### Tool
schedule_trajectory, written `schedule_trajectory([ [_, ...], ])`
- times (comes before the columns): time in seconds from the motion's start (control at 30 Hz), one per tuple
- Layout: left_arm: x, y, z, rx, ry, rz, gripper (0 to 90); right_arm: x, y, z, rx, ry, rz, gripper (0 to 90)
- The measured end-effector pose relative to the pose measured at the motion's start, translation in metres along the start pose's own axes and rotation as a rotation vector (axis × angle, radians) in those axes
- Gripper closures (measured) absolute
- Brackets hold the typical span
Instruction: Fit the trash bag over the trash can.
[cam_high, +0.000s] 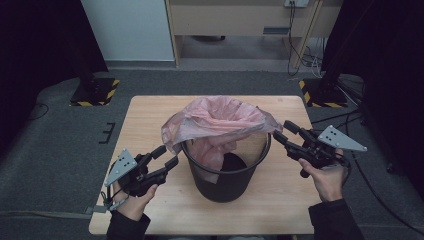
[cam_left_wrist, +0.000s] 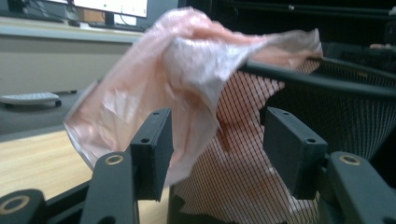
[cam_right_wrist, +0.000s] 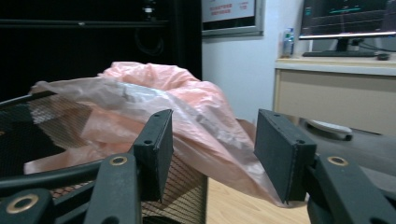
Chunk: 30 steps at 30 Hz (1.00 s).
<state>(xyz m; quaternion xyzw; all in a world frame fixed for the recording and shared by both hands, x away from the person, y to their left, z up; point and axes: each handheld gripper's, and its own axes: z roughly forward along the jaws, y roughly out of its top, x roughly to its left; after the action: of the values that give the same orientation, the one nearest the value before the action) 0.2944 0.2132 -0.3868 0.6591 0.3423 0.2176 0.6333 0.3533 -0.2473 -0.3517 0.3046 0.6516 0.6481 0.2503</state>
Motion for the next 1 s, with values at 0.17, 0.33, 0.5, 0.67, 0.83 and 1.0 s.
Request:
schedule_trajectory([
  [0.17, 0.0, 0.001, 0.014, 0.014, 0.002, -0.005, 44.7, -0.002, -0.002, 0.007, 0.013, 0.038, 0.017, 59.3],
  [0.33, 0.002, 0.004, 0.021, 0.011, -0.032, -0.02, 57.9, -0.002, -0.004, 0.009, 0.037, 0.084, -0.005, 80.3],
  [0.5, 0.002, 0.012, 0.021, 0.012, -0.047, -0.049, 76.5, -0.001, -0.004, 0.008, 0.044, 0.098, -0.001, 90.0],
  [0.67, -0.002, 0.014, 0.018, 0.024, -0.07, -0.047, 89.5, 0.001, -0.004, 0.002, 0.037, 0.121, 0.008, 90.0],
  [0.83, -0.008, 0.012, 0.013, 0.035, -0.085, -0.033, 90.0, 0.009, -0.012, -0.004, 0.025, 0.147, 0.028, 90.0],
  [1.0, -0.014, 0.006, 0.015, 0.067, -0.103, -0.003, 90.0, 0.015, -0.021, -0.01, 0.03, 0.167, 0.051, 90.0],
])
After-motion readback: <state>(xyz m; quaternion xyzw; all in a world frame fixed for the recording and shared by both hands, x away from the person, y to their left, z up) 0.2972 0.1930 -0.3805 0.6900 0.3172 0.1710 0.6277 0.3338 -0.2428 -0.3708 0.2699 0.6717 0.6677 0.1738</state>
